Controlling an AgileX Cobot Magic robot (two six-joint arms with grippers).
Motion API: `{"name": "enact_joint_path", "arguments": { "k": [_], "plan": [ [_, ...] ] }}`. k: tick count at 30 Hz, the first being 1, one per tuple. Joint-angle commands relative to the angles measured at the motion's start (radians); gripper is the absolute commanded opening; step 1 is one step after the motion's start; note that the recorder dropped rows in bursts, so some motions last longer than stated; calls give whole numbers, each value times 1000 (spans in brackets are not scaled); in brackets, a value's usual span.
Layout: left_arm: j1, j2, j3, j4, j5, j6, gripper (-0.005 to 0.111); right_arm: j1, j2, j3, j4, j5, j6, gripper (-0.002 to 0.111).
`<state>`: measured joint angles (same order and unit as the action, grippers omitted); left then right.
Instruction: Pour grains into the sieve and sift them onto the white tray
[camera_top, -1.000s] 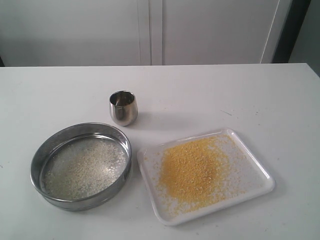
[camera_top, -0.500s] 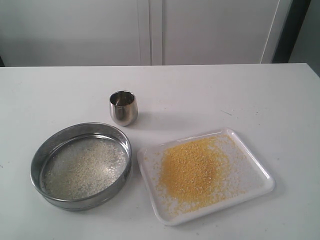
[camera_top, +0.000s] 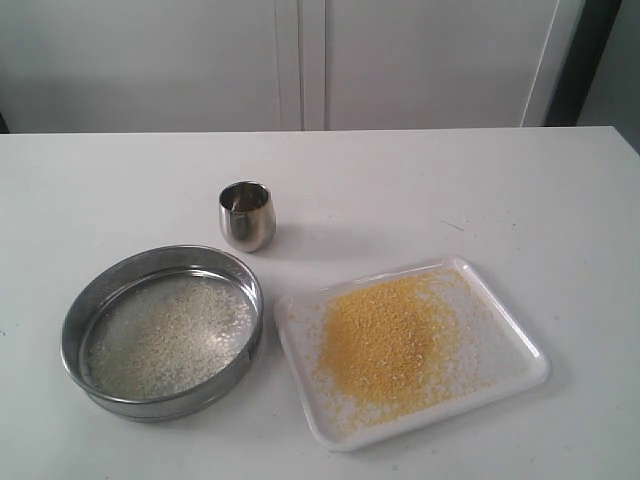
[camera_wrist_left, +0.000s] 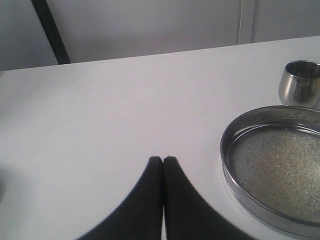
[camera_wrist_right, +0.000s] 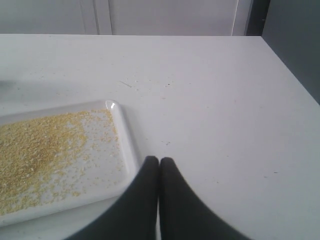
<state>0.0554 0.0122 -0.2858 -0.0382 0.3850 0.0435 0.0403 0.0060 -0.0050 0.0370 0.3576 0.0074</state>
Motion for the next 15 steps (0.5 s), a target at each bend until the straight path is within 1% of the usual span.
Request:
{"name": "enact_joint_path", "arguments": {
  "k": [1, 15],
  "plan": [
    [1, -7, 7, -9, 3, 2, 0, -6, -6, 5, -11, -15, -7, 0],
    [1, -12, 7, -6, 5, 2, 0, -6, -6, 5, -11, -15, -7, 0]
  ]
}}
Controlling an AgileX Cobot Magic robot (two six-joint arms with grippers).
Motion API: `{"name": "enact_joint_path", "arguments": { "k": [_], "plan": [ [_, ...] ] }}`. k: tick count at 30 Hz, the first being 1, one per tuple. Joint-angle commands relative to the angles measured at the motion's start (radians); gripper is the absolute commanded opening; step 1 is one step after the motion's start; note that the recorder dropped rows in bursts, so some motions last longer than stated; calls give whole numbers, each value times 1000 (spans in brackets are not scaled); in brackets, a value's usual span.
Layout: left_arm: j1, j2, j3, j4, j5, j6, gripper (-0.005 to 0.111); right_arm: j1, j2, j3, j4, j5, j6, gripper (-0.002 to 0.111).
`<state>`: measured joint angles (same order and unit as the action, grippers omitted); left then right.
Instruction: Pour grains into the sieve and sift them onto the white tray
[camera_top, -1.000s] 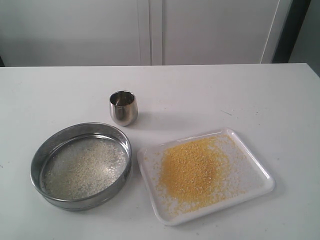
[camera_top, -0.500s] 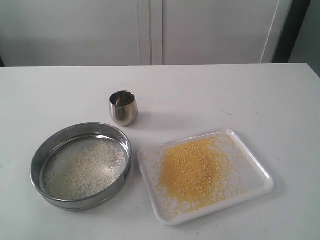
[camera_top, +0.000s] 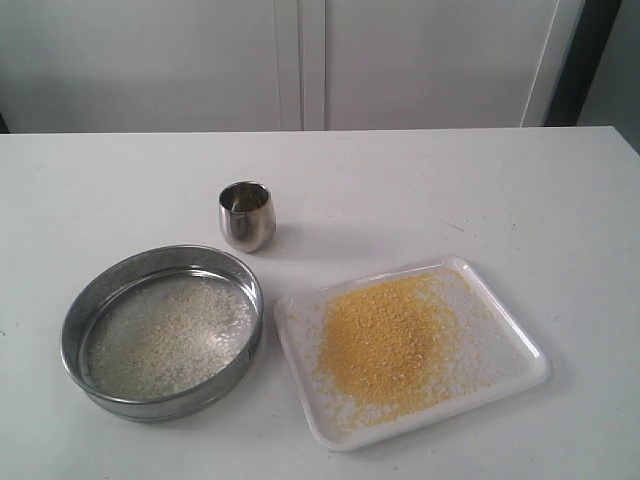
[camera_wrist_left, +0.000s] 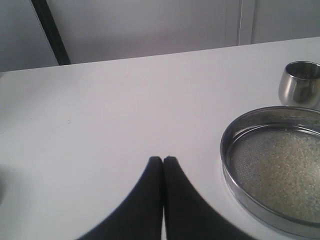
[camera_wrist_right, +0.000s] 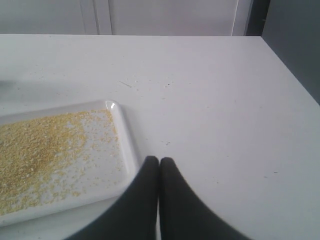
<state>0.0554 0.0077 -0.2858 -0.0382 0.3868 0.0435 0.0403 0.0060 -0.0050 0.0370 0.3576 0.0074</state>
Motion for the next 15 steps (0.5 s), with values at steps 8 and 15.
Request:
{"name": "enact_joint_path", "arguments": {
  "k": [8, 15],
  "plan": [
    [1, -8, 129, -6, -11, 2, 0, -6, -6, 5, -11, -15, -7, 0],
    [1, -8, 240, -6, -19, 2, 0, -6, -6, 5, -11, -15, -7, 0]
  ]
}}
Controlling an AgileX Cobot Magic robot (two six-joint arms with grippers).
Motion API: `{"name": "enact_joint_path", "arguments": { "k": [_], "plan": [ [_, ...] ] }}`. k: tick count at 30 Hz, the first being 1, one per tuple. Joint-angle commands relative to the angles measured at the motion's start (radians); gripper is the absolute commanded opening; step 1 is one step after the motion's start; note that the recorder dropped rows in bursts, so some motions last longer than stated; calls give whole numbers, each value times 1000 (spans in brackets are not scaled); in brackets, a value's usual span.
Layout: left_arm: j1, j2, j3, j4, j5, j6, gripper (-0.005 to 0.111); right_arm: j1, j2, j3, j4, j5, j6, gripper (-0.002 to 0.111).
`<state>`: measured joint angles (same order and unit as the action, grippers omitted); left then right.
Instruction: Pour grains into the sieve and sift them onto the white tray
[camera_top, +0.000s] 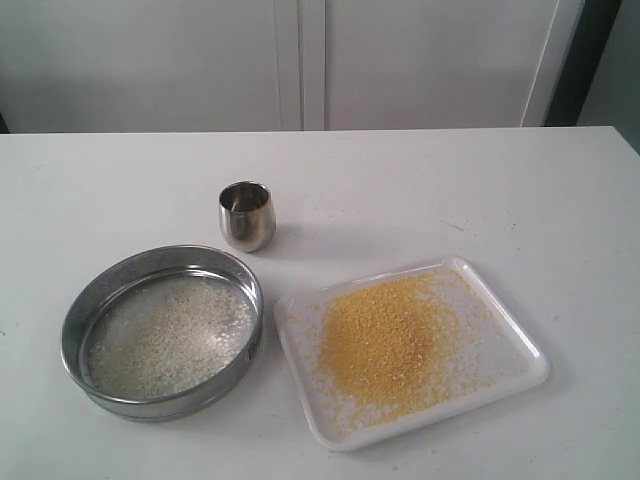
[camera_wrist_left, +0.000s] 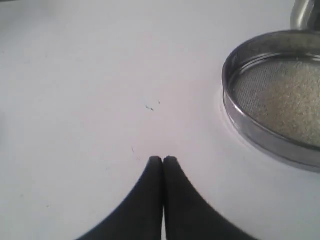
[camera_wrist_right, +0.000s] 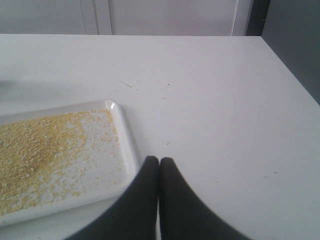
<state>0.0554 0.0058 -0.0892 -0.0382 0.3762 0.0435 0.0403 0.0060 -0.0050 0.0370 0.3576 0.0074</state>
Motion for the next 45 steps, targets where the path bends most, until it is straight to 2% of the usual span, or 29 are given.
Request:
{"name": "enact_joint_path", "arguments": {
  "k": [1, 8, 16, 45],
  "plan": [
    [1, -6, 53, -6, -6, 2, 0, -6, -6, 5, -11, -15, -7, 0],
    [-5, -6, 61, -10, -1, 2, 0, -6, -6, 5, -11, -15, -7, 0],
    [-120, -6, 61, -10, -2, 2, 0, -6, -6, 5, -11, -15, -7, 0],
    [-115, -6, 61, -10, -2, -9, 0, -6, -6, 5, -11, -15, -7, 0]
  ]
}}
